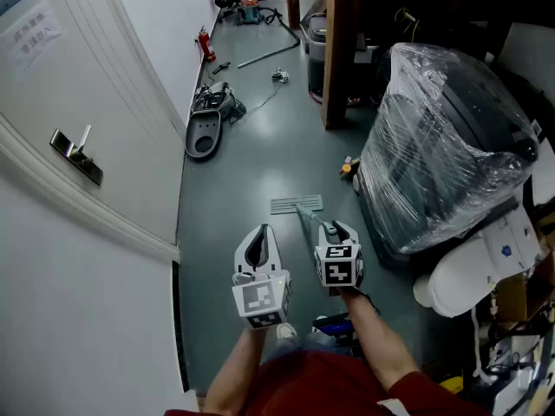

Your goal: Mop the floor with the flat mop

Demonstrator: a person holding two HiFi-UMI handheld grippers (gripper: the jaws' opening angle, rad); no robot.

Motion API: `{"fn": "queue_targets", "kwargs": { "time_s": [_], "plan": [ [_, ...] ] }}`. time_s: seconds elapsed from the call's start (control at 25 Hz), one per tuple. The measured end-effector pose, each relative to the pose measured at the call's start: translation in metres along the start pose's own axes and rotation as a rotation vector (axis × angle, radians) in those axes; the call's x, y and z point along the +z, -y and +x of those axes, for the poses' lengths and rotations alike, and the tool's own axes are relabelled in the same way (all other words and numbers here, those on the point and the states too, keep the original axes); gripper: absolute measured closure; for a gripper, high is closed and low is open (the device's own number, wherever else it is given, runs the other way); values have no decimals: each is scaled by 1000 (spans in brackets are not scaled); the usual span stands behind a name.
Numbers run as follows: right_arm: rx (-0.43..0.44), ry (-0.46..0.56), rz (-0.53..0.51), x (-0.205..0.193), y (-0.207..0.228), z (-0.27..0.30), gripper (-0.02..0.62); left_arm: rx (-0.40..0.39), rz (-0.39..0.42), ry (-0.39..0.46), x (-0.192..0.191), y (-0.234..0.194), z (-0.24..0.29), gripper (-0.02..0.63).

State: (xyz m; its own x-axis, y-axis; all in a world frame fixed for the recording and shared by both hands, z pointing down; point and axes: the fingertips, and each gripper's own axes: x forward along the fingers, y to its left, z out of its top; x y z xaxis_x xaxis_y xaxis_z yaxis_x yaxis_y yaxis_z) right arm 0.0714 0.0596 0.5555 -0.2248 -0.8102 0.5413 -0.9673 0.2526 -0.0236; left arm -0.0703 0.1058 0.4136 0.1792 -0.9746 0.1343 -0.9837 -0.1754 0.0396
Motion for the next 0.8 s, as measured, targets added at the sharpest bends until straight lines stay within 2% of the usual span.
{"fn": "queue_targets", "kwargs": {
  "time_s": [0.52,0.8],
  "plan": [
    [4,-10,3,-3,2,-5,479,-11,8,17,-1,5,-2,592],
    [7,-6,6,-9,4,-6,479,-4,22,-3,-4,10,1,592]
  ]
}}
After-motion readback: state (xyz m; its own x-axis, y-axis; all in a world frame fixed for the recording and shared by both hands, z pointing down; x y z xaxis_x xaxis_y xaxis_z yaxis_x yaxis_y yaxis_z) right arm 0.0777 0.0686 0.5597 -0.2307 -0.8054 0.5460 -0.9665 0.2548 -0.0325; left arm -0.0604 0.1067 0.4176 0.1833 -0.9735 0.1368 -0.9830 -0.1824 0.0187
